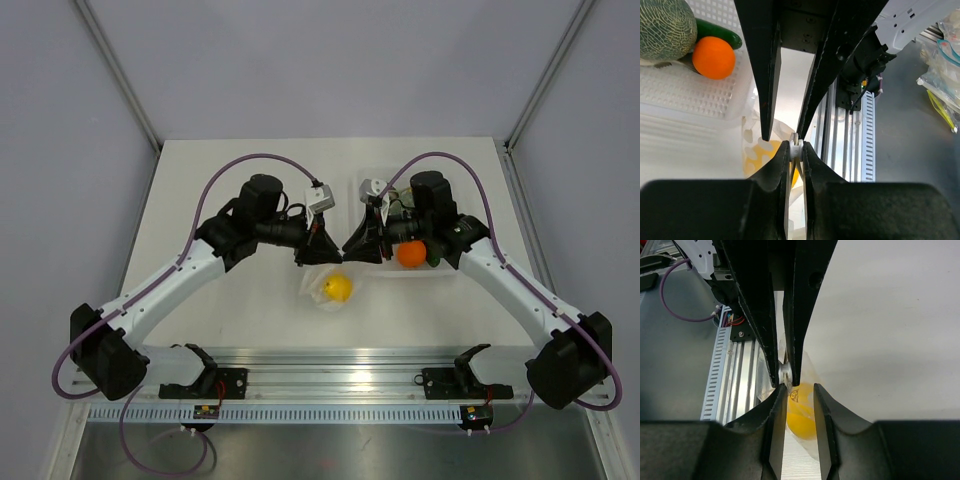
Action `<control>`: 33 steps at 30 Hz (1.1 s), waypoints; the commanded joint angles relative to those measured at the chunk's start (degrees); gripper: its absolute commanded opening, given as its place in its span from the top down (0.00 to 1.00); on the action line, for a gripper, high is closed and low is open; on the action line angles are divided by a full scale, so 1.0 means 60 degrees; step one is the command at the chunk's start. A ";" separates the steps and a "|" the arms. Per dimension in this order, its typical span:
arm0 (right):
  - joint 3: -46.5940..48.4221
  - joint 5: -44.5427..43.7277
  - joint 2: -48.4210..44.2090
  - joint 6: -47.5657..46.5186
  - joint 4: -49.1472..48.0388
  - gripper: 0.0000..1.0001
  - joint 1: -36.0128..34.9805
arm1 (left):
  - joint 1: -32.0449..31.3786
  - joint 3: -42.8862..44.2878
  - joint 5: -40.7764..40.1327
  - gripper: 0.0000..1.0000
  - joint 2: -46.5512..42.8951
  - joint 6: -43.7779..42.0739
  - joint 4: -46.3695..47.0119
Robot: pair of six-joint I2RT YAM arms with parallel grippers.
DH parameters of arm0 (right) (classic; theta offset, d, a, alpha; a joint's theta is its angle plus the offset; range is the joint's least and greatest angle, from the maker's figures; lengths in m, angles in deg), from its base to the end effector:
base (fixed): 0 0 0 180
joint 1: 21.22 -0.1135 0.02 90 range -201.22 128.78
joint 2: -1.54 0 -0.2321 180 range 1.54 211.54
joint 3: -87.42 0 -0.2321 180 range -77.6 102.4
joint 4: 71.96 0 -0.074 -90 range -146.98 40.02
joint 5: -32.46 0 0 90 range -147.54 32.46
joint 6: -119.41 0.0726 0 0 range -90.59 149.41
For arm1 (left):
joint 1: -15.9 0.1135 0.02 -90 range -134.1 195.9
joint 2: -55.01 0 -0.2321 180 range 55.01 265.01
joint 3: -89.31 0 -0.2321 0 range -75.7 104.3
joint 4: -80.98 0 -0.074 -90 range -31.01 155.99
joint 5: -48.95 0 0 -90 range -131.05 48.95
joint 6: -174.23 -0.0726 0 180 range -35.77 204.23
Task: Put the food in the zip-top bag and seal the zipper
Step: Zip the zipper food storage bag at the center of the board.
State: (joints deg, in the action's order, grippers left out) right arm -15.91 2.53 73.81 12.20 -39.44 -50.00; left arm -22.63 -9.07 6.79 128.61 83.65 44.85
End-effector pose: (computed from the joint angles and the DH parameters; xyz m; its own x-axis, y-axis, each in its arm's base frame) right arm 0.2133 0.1890 0.3004 -0.1253 -0.2373 -0.9633 -0.9916 -0.0009 0.1292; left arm 0.1953 -0.2243 0.3107 -0.3592 0.2947 -0.8855 0.9333 0.1148 -0.3403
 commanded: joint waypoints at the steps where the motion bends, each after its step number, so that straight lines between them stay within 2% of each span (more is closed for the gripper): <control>1: 0.0601 0.0109 -0.0063 -0.0134 -0.0053 0.65 -0.0097 | -0.0054 0.0379 0.0290 1.00 0.0111 -0.0241 -0.0080; 18: 0.0368 0.0432 -0.0443 -0.0588 0.1031 0.60 -0.0097 | -0.0054 0.0496 -0.0062 1.00 -0.0036 -0.0299 -0.0269; 24: 0.0002 0.0579 -0.0517 -0.0223 0.0491 0.59 -0.0155 | -0.0054 0.0496 -0.0091 1.00 -0.0094 -0.0270 -0.0226; 33: -0.0028 0.0520 -0.0180 0.0027 0.0080 0.63 -0.0419 | -0.0054 0.0570 -0.0033 1.00 -0.0095 -0.0226 -0.0255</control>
State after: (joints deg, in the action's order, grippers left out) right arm -16.50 4.61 72.12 11.52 -36.20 -51.50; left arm -22.69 -8.55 6.52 129.01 82.60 41.81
